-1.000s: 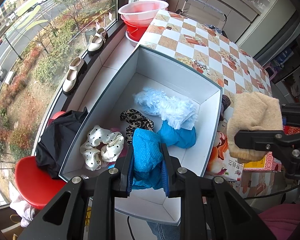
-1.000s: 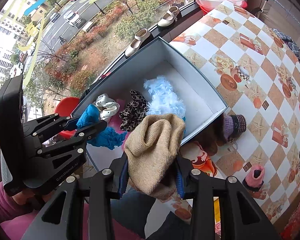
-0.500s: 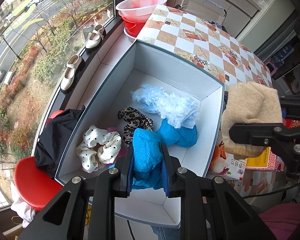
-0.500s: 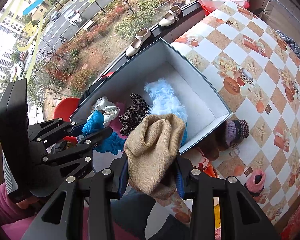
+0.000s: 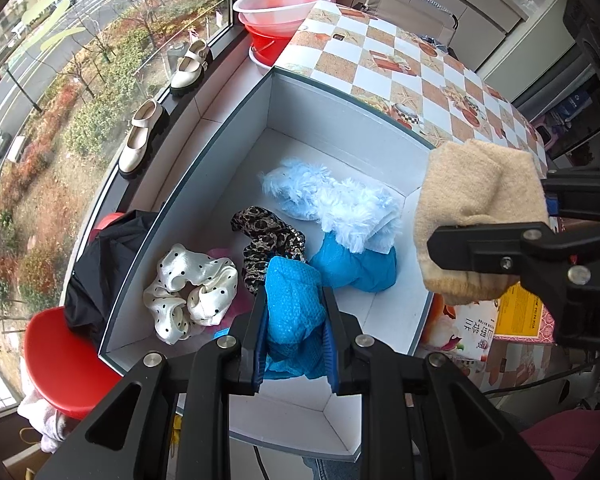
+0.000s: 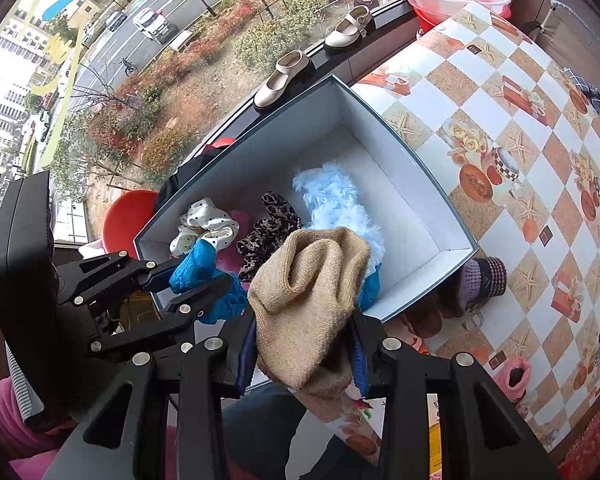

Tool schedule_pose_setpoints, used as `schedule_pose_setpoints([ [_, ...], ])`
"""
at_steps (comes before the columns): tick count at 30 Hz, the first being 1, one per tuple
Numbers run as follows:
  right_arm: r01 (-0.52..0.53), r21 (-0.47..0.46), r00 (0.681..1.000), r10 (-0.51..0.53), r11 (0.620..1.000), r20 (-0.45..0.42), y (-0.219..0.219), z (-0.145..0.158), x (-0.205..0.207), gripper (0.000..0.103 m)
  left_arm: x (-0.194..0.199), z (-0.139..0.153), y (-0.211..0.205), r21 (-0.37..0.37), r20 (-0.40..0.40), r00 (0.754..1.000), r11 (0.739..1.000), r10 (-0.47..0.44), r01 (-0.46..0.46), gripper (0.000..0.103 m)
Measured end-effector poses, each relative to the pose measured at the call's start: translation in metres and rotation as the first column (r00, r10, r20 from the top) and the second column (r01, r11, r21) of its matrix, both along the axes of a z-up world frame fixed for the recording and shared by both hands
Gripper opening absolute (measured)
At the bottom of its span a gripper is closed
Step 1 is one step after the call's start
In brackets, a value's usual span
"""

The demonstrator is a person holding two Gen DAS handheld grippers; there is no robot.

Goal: Organize soft objects
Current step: 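Carry the blue knit item and beige hat over the white box with both tools, then open both tools to drop the blue knit item and beige hat into the box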

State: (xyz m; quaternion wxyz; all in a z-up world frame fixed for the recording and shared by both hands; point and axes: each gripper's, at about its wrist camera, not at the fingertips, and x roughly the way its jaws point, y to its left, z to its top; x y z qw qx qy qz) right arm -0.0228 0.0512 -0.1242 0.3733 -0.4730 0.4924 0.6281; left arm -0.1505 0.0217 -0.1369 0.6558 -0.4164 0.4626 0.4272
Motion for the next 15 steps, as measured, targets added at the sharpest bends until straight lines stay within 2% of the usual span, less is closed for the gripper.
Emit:
schedule_pose_setpoints([
  [4, -0.007, -0.003, 1.000, 0.007, 1.000, 0.001, 0.004, -0.004, -0.004, 0.040, 0.000, 0.001, -0.001, 0.003, -0.003, 1.000, 1.000, -0.006, 0.006, 0.028],
  [5, -0.008, -0.004, 1.000, 0.008, 1.000, 0.002, 0.005, -0.004, -0.004, 0.040, 0.001, 0.001, -0.001, 0.006, -0.003, 1.000, 1.000, -0.011, 0.011, 0.034],
  [6, -0.009, -0.004, 1.000, 0.009, 1.000, 0.003, 0.006, -0.005, -0.005, 0.040, 0.002, 0.001, -0.001, 0.007, -0.005, 1.000, 1.000, -0.014, 0.014, 0.046],
  [7, -0.010, -0.004, 1.000, 0.010, 1.000, 0.006, 0.007, -0.006, -0.005, 0.040, 0.003, 0.002, -0.002, 0.009, -0.013, 1.000, 1.000, -0.015, 0.015, 0.054],
  [8, -0.009, -0.005, 1.000, 0.009, 1.000, 0.006, 0.008, -0.006, -0.005, 0.041, 0.004, 0.002, -0.002, 0.012, -0.021, 1.000, 1.000, -0.014, 0.014, 0.069],
  [9, -0.006, -0.008, 1.000, 0.006, 1.000, 0.001, 0.008, -0.006, -0.005, 0.044, 0.004, 0.002, -0.002, 0.015, -0.025, 1.000, 1.000, -0.014, 0.014, 0.079],
  [12, 0.014, 0.002, 1.000, -0.014, 1.000, 0.003, 0.010, -0.003, 0.000, 0.063, 0.003, 0.004, -0.004, 0.027, -0.027, 1.000, 1.000, -0.008, 0.008, 0.082],
  [13, 0.021, 0.005, 1.000, -0.021, 1.000, 0.006, 0.010, -0.003, 0.002, 0.076, 0.002, 0.004, -0.004, 0.030, -0.022, 1.000, 1.000, 0.000, 0.001, 0.084],
  [14, 0.029, 0.012, 0.999, -0.029, 1.000, 0.013, 0.010, -0.001, 0.004, 0.082, 0.000, 0.005, -0.004, 0.035, -0.017, 1.000, 0.999, 0.010, -0.010, 0.087],
  [15, 0.036, 0.018, 0.999, -0.036, 0.999, 0.018, 0.011, 0.000, 0.006, 0.082, -0.001, 0.006, -0.003, 0.042, -0.012, 1.000, 0.999, 0.021, -0.020, 0.094],
])
